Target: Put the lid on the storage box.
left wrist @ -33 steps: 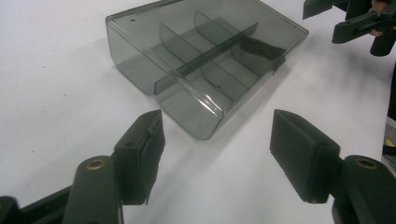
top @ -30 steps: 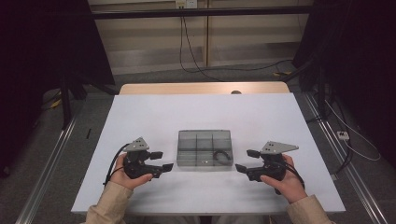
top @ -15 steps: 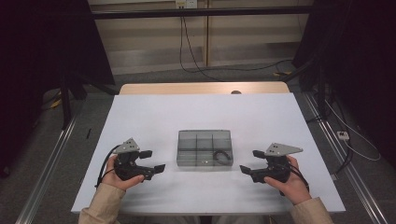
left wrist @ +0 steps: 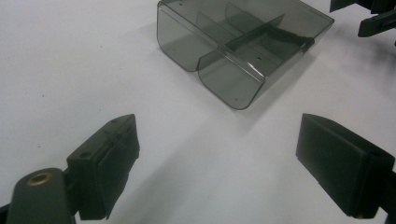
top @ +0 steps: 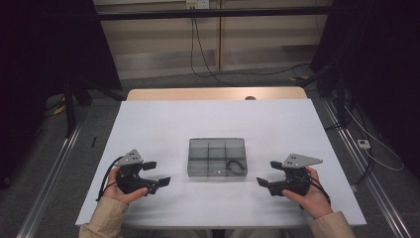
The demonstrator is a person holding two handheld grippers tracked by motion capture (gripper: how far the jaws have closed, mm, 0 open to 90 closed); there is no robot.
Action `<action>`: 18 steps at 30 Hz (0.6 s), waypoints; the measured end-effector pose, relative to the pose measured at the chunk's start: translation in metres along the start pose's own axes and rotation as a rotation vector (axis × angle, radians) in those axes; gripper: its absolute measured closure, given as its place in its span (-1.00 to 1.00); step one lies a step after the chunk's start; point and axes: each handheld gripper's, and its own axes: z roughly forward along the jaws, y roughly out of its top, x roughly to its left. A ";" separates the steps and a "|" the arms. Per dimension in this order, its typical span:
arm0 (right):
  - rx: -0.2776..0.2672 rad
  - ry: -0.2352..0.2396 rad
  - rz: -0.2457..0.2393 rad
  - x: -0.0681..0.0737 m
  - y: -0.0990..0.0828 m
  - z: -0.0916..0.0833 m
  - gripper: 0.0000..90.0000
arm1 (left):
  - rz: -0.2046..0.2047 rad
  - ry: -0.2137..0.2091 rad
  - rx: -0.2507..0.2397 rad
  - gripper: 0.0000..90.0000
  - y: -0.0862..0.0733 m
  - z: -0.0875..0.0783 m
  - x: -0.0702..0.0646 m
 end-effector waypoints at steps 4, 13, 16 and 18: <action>0.000 -0.005 0.000 -0.001 -0.002 -0.001 -0.58 | 0.001 0.002 -0.002 -0.73 -0.002 -0.002 0.002; 0.007 -0.013 -0.005 -0.003 -0.005 -0.002 -0.58 | 0.005 0.008 0.007 -0.73 -0.003 0.000 0.003; 0.007 -0.015 -0.006 -0.003 -0.006 -0.003 -0.59 | 0.006 0.008 0.006 -0.73 -0.003 0.000 0.004; 0.006 -0.017 -0.004 -0.004 -0.006 -0.004 -0.59 | 0.003 0.005 0.007 -0.73 -0.003 0.001 0.004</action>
